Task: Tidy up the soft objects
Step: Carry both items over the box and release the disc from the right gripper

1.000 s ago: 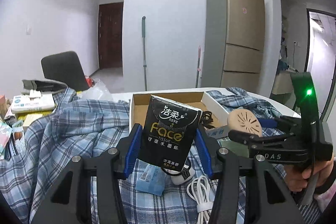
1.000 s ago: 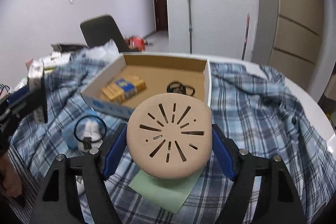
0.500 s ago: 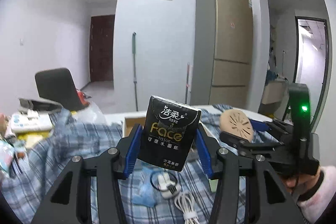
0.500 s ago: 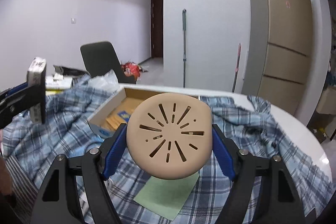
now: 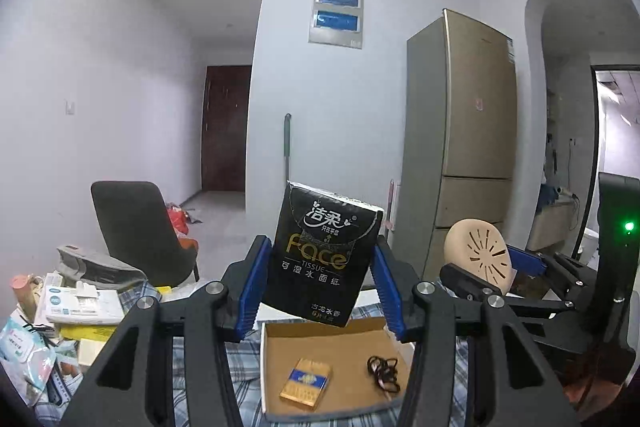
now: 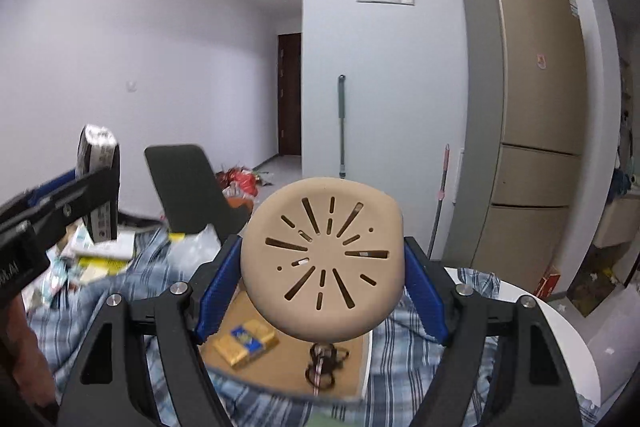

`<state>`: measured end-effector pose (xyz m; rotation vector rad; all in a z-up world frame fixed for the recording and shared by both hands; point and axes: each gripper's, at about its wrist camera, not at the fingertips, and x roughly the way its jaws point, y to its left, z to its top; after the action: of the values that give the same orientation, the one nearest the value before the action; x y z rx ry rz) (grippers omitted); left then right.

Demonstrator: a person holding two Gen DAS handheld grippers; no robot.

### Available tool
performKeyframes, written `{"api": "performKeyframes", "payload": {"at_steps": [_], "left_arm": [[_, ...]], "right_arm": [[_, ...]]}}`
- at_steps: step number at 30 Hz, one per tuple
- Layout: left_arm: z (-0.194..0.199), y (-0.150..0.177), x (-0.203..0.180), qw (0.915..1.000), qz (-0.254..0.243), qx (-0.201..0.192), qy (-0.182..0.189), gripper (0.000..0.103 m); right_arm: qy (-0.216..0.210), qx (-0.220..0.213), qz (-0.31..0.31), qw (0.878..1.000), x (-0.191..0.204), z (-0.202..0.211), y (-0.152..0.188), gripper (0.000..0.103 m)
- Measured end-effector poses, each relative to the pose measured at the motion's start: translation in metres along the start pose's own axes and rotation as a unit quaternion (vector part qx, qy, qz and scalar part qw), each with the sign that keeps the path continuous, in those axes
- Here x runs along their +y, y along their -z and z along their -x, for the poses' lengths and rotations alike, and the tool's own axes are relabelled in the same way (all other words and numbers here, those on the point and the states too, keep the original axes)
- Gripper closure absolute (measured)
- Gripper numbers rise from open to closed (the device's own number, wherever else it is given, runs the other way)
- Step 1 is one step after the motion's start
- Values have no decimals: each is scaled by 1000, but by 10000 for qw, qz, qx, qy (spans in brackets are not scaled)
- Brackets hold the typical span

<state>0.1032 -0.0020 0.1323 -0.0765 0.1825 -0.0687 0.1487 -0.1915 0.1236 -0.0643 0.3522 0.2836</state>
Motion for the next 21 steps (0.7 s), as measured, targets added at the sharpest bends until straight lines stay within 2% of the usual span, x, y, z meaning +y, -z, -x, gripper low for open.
{"api": "performKeyframes", "payload": {"at_steps": [5,8,11,16,18,21], "left_arm": [[-39,4,9,9992,157,356,-16,50],[-63,18,14,9976,113,677,-75,50],[-87,39,18,9931,42,1168,-93,50],[-123,78,21,9805,-43,1961,-147,50],[-130,88,21,9769,-38,2129,-160,50],[-134,101,22,9725,-81,2314,-232,50]], "right_arm": [[-9,102,-289,9995,-10,-34,-3,27],[-65,313,-375,9988,-14,-58,11,27],[-79,724,-334,9968,-14,-81,34,27],[-186,1564,-222,9873,-11,-119,75,27],[-189,1945,-184,9805,-12,-131,86,27],[-257,2297,-269,9725,-16,-140,104,26]]}}
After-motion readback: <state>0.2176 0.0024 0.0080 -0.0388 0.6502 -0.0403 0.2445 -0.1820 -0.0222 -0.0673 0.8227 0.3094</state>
